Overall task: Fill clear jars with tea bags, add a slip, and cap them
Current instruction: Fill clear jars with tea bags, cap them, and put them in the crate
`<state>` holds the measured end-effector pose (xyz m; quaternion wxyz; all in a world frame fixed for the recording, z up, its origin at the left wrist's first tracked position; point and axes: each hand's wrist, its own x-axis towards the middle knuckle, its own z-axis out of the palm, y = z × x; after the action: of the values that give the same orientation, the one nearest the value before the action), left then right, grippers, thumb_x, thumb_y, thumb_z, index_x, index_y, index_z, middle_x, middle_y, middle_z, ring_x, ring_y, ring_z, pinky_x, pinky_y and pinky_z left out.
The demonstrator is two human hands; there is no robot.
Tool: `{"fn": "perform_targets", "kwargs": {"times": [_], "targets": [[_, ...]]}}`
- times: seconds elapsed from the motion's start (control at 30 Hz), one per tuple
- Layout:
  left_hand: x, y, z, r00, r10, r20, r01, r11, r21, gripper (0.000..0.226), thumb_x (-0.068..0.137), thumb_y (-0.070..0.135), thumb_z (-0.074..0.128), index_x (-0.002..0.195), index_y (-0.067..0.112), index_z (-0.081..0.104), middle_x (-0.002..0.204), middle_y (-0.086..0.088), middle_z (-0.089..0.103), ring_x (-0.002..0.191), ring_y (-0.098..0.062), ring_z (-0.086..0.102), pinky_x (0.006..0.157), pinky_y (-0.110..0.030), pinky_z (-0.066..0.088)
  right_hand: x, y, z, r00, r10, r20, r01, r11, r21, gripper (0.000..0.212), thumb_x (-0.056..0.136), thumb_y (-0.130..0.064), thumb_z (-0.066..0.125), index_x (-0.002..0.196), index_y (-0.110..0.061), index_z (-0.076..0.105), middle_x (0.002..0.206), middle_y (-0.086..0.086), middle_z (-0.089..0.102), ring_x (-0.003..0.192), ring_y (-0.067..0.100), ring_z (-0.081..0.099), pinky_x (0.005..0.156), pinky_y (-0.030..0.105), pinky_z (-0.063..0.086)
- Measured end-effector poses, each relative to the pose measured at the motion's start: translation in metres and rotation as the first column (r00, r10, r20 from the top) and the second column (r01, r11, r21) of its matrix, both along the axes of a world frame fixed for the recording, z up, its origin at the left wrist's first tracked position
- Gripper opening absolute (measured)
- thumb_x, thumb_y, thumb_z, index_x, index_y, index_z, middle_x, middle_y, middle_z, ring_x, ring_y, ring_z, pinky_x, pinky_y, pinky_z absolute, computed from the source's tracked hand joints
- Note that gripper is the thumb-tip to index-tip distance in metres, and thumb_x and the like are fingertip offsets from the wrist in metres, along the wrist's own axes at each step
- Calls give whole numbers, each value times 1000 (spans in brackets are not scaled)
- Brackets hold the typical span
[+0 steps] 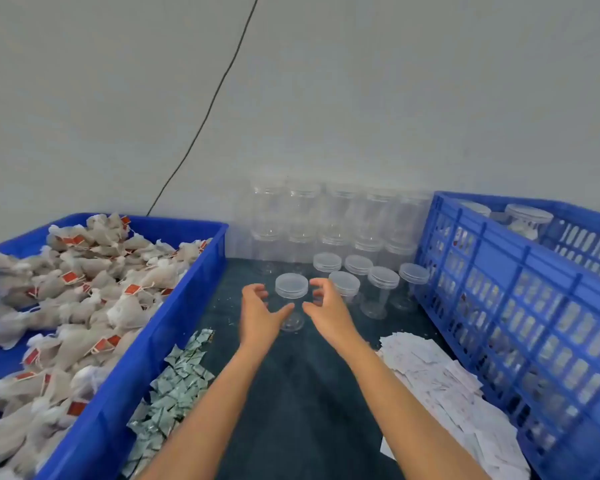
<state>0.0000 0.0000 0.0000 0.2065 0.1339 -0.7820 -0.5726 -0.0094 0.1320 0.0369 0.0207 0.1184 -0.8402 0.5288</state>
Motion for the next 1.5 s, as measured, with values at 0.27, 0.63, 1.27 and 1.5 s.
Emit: {"fn": "perform_targets", "kwargs": {"times": [0.27,0.63,1.27,1.5], "targets": [[-27,1,-35,992,-61,107,63,998,-10,94,68,13,86,143,8,28,141,-7,43,128,-25,44,105,-40,40,-35,-33,-24,998,-35,-59,37,999,32,83,83,-19,72,147,-16,19,144,12,28,133,25,35,106,32,31],[-26,-2,-30,974,-221,-50,226,969,102,65,57,27,83,107,30,42,121,-5,51,109,-19,58,78,-45,59,-41,-28,-31,987,-4,-159,-4,999,-50,75,85,-32,70,144,-25,24,143,-4,35,128,12,37,101,25,31],[47,-7,-38,909,-411,-75,289,748,-598,71,59,60,74,123,37,53,94,20,61,85,-3,53,82,-18,44,36,19,-44,930,-71,-361,138,977,163,38,83,-58,38,76,-22,47,78,-6,54,72,14,51,68,33,45],[46,-13,-36,865,-502,20,477,808,-345,66,60,54,83,118,39,54,94,12,68,89,-7,64,85,-33,52,35,22,-48,885,238,-400,-214,971,105,42,88,-37,41,129,-35,51,128,-16,37,119,10,47,98,20,40]]}}
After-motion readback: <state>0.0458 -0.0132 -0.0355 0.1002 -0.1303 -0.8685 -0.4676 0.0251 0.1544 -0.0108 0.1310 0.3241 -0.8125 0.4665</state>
